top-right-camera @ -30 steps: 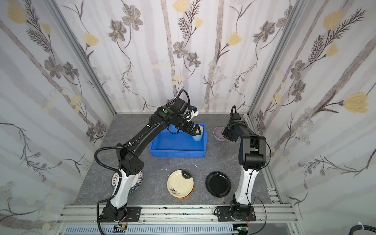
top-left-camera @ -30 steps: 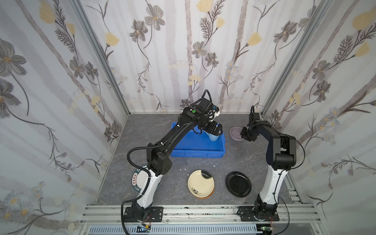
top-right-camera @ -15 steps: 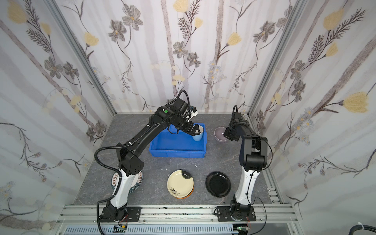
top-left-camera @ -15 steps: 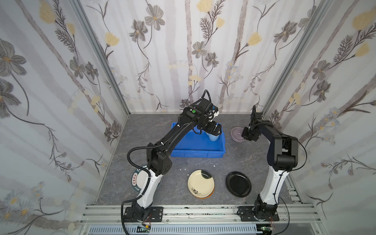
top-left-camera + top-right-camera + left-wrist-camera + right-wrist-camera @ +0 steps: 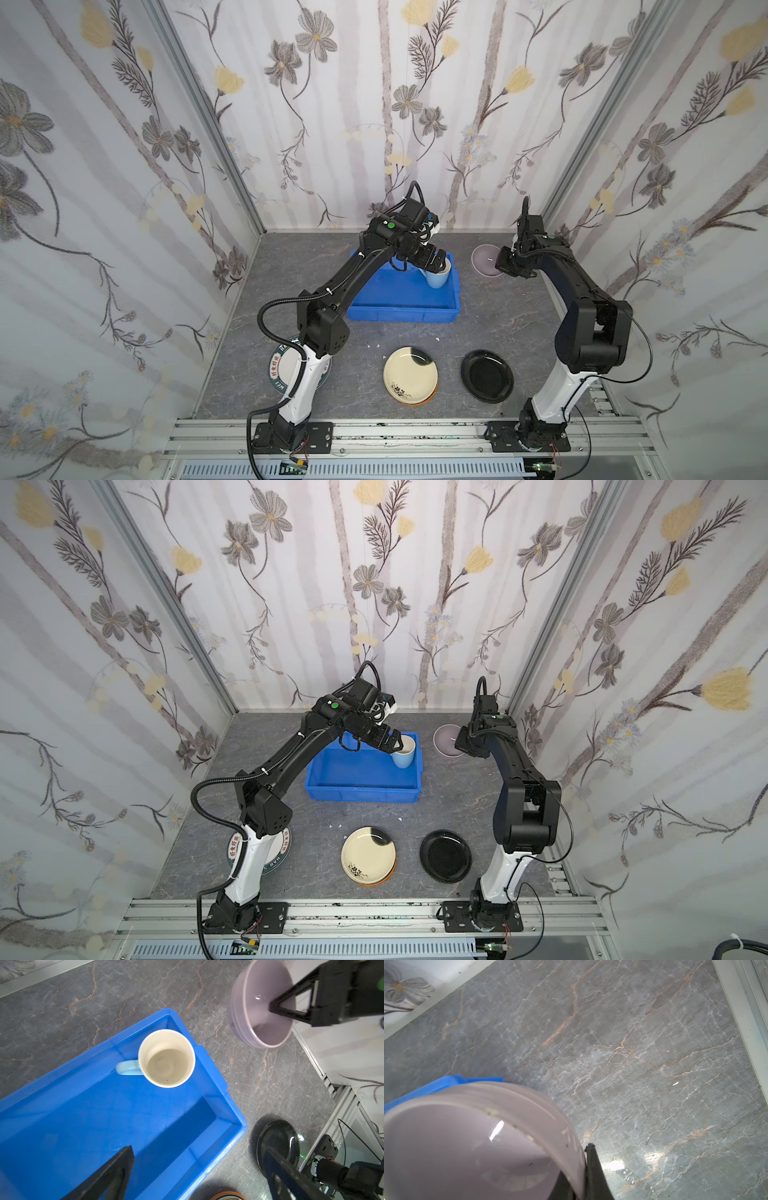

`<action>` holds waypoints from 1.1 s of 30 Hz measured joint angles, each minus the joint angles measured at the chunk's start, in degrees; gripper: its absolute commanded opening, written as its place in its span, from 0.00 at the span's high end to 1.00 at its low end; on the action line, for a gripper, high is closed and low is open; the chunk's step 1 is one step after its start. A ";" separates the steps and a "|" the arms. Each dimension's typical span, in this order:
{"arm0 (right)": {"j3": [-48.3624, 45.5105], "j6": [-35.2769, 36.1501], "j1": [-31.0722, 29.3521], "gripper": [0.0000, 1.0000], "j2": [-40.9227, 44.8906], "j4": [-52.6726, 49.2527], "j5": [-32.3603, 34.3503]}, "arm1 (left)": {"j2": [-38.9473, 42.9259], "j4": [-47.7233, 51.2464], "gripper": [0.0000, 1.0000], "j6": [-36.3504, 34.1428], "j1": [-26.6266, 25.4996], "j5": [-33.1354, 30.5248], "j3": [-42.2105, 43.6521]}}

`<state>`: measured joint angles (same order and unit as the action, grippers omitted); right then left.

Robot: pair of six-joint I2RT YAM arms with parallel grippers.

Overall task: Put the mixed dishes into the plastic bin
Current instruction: 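Lift the lilac bowl with the right gripper and lower it into the bin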

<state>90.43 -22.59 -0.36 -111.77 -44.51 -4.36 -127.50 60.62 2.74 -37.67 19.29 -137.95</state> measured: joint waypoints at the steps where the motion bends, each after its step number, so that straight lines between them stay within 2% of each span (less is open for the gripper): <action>1: 0.07 0.48 -0.90 0.92 0.74 -0.50 0.00 | 0.52 0.02 0.00 -0.13 0.59 -0.46 1.01; 11: 2.47 1.60 -10.73 0.91 2.99 -4.94 -0.44 | 9.01 -2.99 0.00 -1.22 6.47 -0.63 13.33; 24: 4.50 1.62 -21.68 0.92 -3.13 -4.94 -1.75 | 15.69 -4.74 0.00 -2.78 10.32 -0.76 21.66; 33: 2.54 1.01 -23.15 0.92 -6.05 -4.61 -0.39 | 18.60 -5.40 0.00 -3.04 13.14 0.15 26.47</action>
<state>92.97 -21.58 -23.51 -117.82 -49.12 -4.75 -108.90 55.22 -0.30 -24.53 19.44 -111.48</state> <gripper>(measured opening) 0.094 0.997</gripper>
